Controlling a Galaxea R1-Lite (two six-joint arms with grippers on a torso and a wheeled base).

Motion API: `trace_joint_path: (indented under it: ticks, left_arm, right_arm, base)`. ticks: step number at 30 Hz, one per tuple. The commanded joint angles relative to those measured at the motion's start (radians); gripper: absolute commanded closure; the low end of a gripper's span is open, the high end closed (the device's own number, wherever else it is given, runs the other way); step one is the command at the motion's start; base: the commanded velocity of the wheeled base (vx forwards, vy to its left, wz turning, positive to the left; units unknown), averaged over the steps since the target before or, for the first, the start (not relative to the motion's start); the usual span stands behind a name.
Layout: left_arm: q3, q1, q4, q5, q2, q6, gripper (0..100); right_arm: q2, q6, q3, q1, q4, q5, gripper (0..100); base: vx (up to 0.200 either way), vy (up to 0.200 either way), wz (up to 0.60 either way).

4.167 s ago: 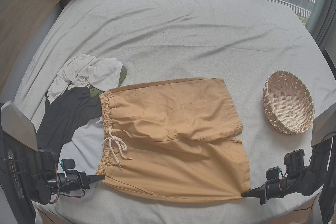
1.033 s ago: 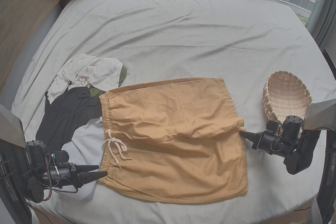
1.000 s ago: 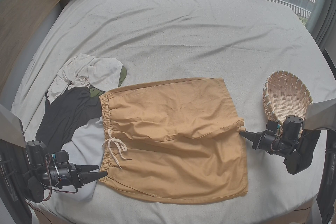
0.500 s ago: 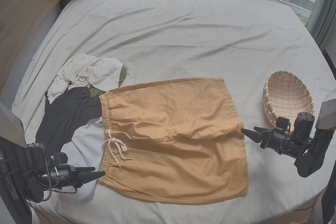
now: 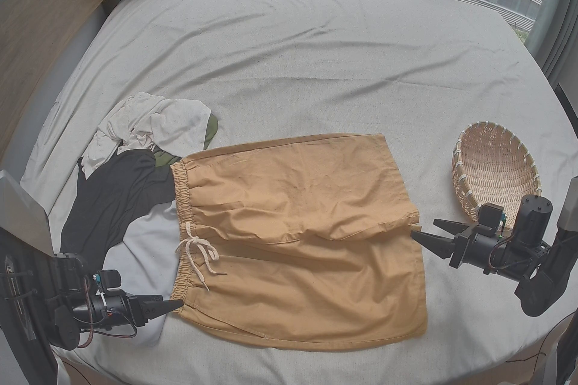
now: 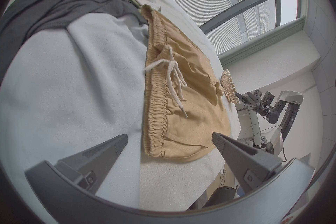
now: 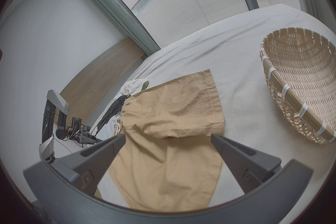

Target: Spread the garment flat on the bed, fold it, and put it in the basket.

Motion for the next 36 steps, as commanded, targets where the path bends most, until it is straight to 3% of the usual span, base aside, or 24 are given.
trace_joint_path:
  ticks: [1,18,19,31,36]
  left_arm:
    - [0.018,-0.037,-0.013,0.002,0.056,0.001,0]
    - [-0.027,-0.048,-0.013,0.004,0.058,-0.002,0]
    - [-0.027,-0.048,-0.013,0.002,0.058,-0.002,100]
    - [-0.028,-0.053,-0.013,-0.001,0.058,-0.002,100]
    - [-0.027,-0.057,-0.014,-0.001,0.059,0.0,100]
  right_arm:
    - [-0.004,0.002,-0.003,-0.003,-0.001,0.0,0]
    - [-0.005,0.002,-0.003,-0.001,-0.001,0.002,0]
    - [-0.004,0.002,-0.003,-0.001,-0.001,0.0,0]
    - [0.025,-0.022,0.072,0.005,0.001,0.014,0]
    - [0.087,-0.129,0.156,0.013,0.001,0.048,0]
  base:
    - [0.0,0.0,0.0]
    - [0.0,0.0,0.0]
    - [0.0,0.0,0.0]
    - [0.0,0.0,0.0]
    - [0.0,0.0,0.0]
